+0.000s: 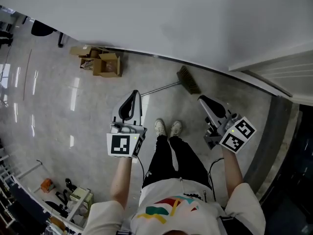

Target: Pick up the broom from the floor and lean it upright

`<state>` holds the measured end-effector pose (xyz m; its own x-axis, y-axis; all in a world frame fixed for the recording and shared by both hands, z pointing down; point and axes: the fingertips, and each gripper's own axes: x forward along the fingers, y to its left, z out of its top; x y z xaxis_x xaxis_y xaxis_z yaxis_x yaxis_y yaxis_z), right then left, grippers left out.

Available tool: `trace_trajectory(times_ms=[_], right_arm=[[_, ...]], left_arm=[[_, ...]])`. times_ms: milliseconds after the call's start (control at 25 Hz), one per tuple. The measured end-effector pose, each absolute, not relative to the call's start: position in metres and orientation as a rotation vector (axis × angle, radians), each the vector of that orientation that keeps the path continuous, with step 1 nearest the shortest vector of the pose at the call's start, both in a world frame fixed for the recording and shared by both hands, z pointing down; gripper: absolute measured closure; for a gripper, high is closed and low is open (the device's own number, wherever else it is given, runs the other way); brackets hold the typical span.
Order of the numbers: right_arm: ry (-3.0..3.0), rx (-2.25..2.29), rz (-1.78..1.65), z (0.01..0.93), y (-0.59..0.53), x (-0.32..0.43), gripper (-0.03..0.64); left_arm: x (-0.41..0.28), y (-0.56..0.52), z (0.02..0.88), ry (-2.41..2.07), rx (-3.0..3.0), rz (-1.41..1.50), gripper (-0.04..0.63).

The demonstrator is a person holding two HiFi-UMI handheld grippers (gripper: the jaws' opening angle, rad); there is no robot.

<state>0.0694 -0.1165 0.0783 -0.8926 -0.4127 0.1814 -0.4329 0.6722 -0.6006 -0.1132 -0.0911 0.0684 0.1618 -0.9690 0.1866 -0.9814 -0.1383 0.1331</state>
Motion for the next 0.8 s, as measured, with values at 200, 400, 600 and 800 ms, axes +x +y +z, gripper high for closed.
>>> trace_trajectory(times_ms=[200,400,600,800], right_arm=[[-2.791,0.629,1.267,0.213,-0.170,0.006,0.367],[-2.763,0.330,0.934,0.384,-0.179,-0.041,0.368],[-2.657,0.114,0.689,0.581,-0.181,-0.075,0.368],[-2.612,-0.223,0.540,0.728,-0.164,-0.104,0.370]], left_arm=[[-0.160,-0.129,0.221,-1.887,2.161,0.120,0.551],[-0.188,-0.151,0.380,-1.959,2.166,0.012,0.551],[-0.209,-0.158,0.577,-1.943,2.169,0.061,0.551],[-0.235,-0.151,0.692,-2.008,2.086,-0.022,0.551]])
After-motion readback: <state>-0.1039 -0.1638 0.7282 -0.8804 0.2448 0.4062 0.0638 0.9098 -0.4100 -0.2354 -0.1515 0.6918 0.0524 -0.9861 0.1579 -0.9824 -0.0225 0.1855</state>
